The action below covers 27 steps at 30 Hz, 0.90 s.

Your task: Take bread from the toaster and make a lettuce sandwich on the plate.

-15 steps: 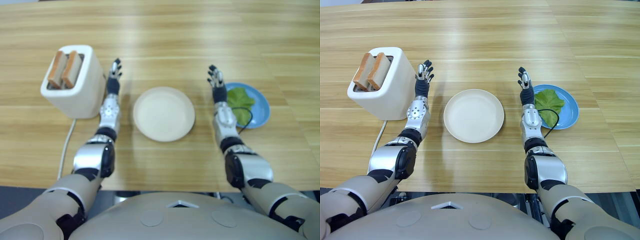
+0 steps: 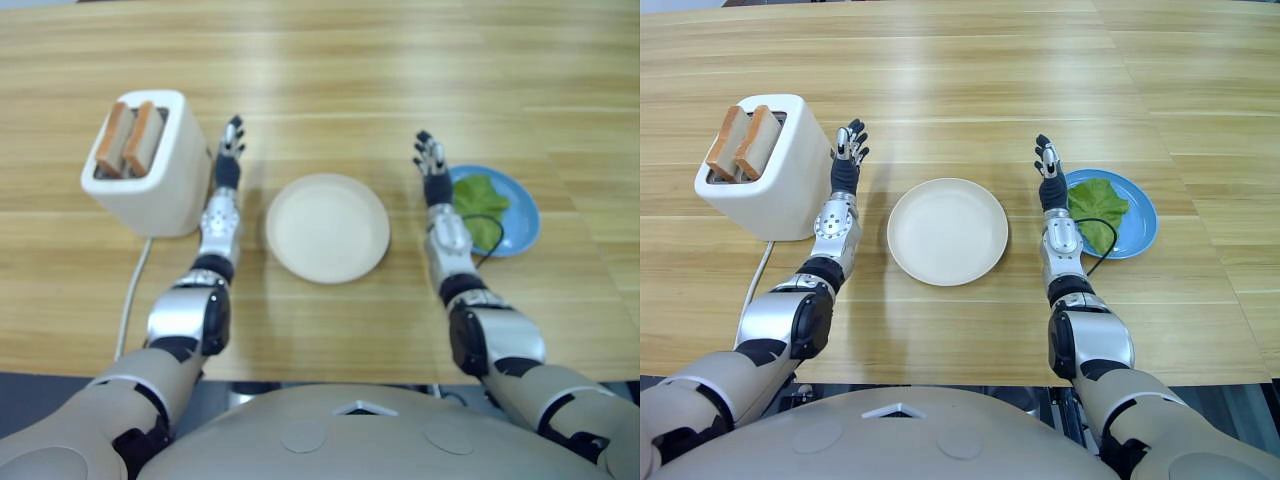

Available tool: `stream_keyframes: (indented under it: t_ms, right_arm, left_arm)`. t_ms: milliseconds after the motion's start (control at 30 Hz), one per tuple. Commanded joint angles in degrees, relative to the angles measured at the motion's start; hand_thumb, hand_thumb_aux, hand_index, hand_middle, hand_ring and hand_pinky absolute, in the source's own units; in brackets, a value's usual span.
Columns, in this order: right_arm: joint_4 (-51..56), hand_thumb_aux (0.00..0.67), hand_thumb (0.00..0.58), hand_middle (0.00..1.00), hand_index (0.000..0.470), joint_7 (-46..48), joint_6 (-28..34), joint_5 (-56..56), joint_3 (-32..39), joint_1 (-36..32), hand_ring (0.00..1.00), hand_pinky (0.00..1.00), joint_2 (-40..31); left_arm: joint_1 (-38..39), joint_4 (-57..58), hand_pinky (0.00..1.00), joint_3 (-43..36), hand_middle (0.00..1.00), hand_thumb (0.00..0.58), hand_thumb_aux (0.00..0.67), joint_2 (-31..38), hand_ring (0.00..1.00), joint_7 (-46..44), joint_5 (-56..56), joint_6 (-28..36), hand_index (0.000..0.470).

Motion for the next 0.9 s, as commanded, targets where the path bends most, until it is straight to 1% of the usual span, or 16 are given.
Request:
stream_keyframes:
  t_ms: [33,100,200,233,300,367,467,567,633,767,900]
  right_arm:
    - [-0.1,0.0,0.0,0.0,0.0,0.2,0.7,0.3,-0.2,0.8,0.0,0.0,0.1]
    - [-0.2,0.0,0.0,0.0,0.0,0.2,0.6,0.2,-0.1,1.0,0.0,0.0,0.1]
    - [-0.5,0.0,0.0,0.0,0.0,0.0,0.5,0.1,0.0,1.4,0.0,0.0,0.4]
    - [-0.6,0.0,0.0,0.0,0.0,0.0,0.5,0.1,0.0,1.5,0.0,0.0,0.5]
    - [-0.7,0.0,0.0,0.0,0.0,-0.1,0.4,0.0,0.1,1.6,0.0,0.0,0.8]
    - [-0.8,0.0,0.0,0.0,0.0,-0.2,0.3,0.0,0.1,1.9,0.0,0.0,0.9]
    - [-1.0,0.0,0.0,0.0,0.0,-0.4,0.2,-0.1,0.2,2.3,0.0,0.0,1.2]
    - [-1.3,0.0,0.0,0.0,0.0,-0.5,0.1,-0.1,0.3,2.5,0.0,0.0,1.3]
    - [-1.4,0.0,0.0,0.0,0.0,-0.5,0.1,-0.1,0.3,2.7,0.0,0.0,1.4]
    - [-1.9,0.0,0.0,0.0,0.0,-0.6,0.1,-0.2,0.4,3.1,0.0,0.0,1.5]
    - [-2.4,0.0,0.0,0.0,0.0,-0.6,0.1,-0.2,0.5,3.5,0.0,0.0,1.6]
  left_arm:
    - [4.5,-18.1,0.0,-2.2,0.0,0.0,0.0,1.4,0.0,-2.2,0.4,-1.2,0.0]
    - [8.7,-33.8,0.0,-2.8,0.0,0.0,0.0,3.6,0.0,-3.1,1.3,2.5,0.0]
    - [14.2,-53.3,0.0,-1.6,0.0,0.0,0.0,9.0,0.0,-4.8,1.9,10.8,0.0]
    - [15.6,-58.3,0.0,-0.3,0.0,0.0,0.0,11.5,0.0,-5.1,2.6,13.4,0.0]
    - [18.1,-65.9,0.0,3.0,0.0,0.0,0.0,18.0,0.0,-5.1,7.4,18.8,0.0]
    - [20.2,-69.0,0.0,6.6,0.0,0.0,0.0,24.1,0.0,-4.3,13.0,23.2,0.0]
    - [22.7,-67.3,0.0,9.3,0.0,0.0,0.0,31.3,0.0,-3.5,19.1,28.8,0.0]
    - [25.2,-62.0,0.0,8.6,0.0,0.0,0.0,37.5,0.0,-1.3,27.6,34.2,0.0]
    - [25.9,-57.7,0.0,7.5,0.0,0.0,0.0,40.4,0.0,0.7,31.7,36.9,0.0]
    - [26.1,-49.4,0.0,4.6,0.0,0.0,0.0,43.3,0.0,2.3,35.9,41.8,0.0]
    - [24.7,-43.3,0.0,1.2,0.0,0.0,0.0,43.7,0.0,3.4,37.1,43.6,0.0]
